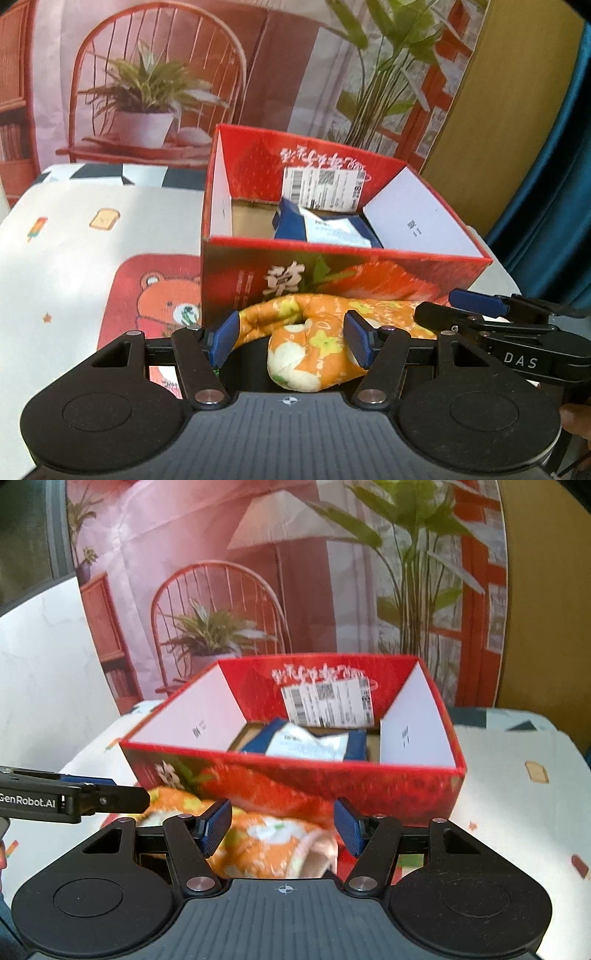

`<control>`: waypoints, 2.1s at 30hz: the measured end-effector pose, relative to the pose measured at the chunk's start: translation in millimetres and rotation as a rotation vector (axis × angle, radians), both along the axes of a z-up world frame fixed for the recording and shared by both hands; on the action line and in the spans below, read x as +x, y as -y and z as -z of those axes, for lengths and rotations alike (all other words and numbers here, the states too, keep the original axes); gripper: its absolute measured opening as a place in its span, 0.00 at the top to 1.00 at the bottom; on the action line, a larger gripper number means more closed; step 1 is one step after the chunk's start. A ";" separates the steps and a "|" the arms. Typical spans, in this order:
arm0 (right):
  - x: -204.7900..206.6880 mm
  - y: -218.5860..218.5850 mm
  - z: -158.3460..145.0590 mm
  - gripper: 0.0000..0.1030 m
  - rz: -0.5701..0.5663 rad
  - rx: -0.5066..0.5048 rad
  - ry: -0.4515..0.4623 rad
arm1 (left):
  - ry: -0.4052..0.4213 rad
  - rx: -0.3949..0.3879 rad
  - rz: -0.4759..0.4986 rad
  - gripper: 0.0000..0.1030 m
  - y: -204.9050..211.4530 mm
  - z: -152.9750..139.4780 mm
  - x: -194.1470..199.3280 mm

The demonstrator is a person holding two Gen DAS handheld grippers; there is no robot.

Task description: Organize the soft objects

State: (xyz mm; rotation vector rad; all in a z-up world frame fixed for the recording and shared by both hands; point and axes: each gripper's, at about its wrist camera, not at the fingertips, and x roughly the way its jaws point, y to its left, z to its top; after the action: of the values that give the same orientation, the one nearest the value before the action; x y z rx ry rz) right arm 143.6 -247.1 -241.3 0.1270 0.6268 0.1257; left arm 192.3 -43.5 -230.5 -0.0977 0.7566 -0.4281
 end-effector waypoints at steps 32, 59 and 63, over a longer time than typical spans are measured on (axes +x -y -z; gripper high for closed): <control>1.8 -1.9 17.8 0.44 -0.003 0.047 -0.089 | -0.024 0.019 0.028 0.54 3.5 10.9 -1.6; 14.3 0.7 29.6 0.65 -0.001 0.095 -0.133 | -0.031 -0.003 0.052 0.74 4.6 16.7 -0.5; 10.9 2.9 19.0 0.78 0.002 0.087 -0.101 | -0.012 -0.015 0.041 0.77 2.3 7.6 -2.2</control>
State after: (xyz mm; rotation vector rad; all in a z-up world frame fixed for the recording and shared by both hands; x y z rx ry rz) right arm 154.5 -250.0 -260.2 0.2192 0.7222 0.1457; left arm 190.1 -45.7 -238.1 -0.0985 0.7688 -0.4728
